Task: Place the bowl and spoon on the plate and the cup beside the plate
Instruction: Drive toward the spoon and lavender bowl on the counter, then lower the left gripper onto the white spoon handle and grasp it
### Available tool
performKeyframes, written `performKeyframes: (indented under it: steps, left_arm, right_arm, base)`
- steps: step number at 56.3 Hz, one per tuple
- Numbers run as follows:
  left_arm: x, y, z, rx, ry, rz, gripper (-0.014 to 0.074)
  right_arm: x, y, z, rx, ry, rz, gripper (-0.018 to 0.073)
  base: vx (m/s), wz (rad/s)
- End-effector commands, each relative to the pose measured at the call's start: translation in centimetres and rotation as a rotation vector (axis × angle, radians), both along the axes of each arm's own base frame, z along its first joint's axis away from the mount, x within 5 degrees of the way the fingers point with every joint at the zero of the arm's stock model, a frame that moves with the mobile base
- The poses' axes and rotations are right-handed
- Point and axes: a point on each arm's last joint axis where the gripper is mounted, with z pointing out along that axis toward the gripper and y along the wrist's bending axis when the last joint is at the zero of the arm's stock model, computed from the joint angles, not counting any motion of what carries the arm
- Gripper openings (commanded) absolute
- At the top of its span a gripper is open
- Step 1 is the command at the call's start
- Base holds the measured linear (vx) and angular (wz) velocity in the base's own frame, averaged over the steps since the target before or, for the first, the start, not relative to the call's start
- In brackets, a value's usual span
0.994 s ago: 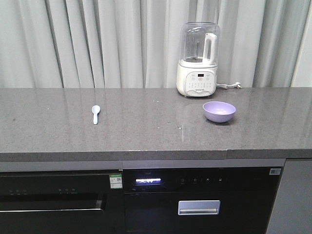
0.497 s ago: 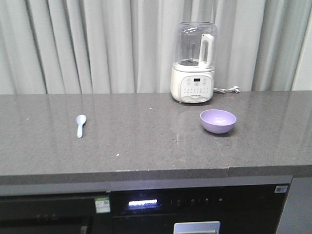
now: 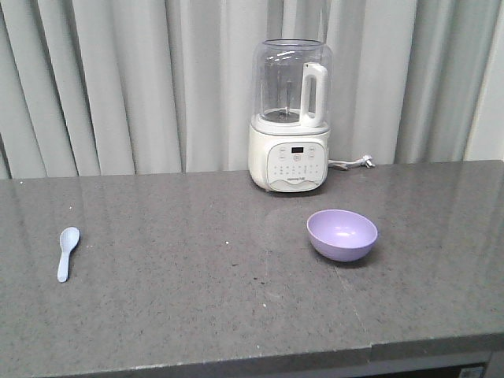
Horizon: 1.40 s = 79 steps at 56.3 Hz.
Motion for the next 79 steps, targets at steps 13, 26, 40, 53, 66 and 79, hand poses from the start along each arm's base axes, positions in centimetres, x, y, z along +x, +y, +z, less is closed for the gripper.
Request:
performKeyframes:
  steps: [13, 26, 40, 53, 66, 79]
  left_arm:
    - [-0.2, 0.0, 1.7, -0.012, -0.116, -0.001, -0.0003]
    - [-0.2, 0.0, 1.7, -0.012, -0.116, -0.001, -0.0003]
    - [-0.2, 0.0, 1.7, -0.012, -0.116, -0.001, -0.0003]
    - [-0.2, 0.0, 1.7, -0.012, -0.116, -0.001, -0.0003]
    - [-0.2, 0.0, 1.7, -0.012, -0.116, -0.001, -0.0003]
    - [-1.4, 0.1, 6.1, -0.099, -0.440, -0.012, -0.0003]
  right_arm:
    - [0.0, 0.0, 0.7, -0.013, -0.090, -0.002, -0.0008]
    - [0.0, 0.0, 0.7, -0.013, -0.090, -0.002, -0.0008]
    - [0.0, 0.0, 0.7, -0.013, -0.090, -0.002, -0.0008]
    - [0.0, 0.0, 0.7, -0.013, -0.090, -0.002, -0.0008]
    - [0.0, 0.0, 0.7, -0.013, -0.090, -0.002, -0.0008]
    - [-0.3, 0.1, 2.8, -0.014, -0.293, 0.006, -0.0008]
  base:
    - [0.37, 0.13]
    - [0.34, 0.19]
    - [0.22, 0.12]
    - [0.08, 0.01]
    - [0.01, 0.00]
    - [0.00, 0.00]
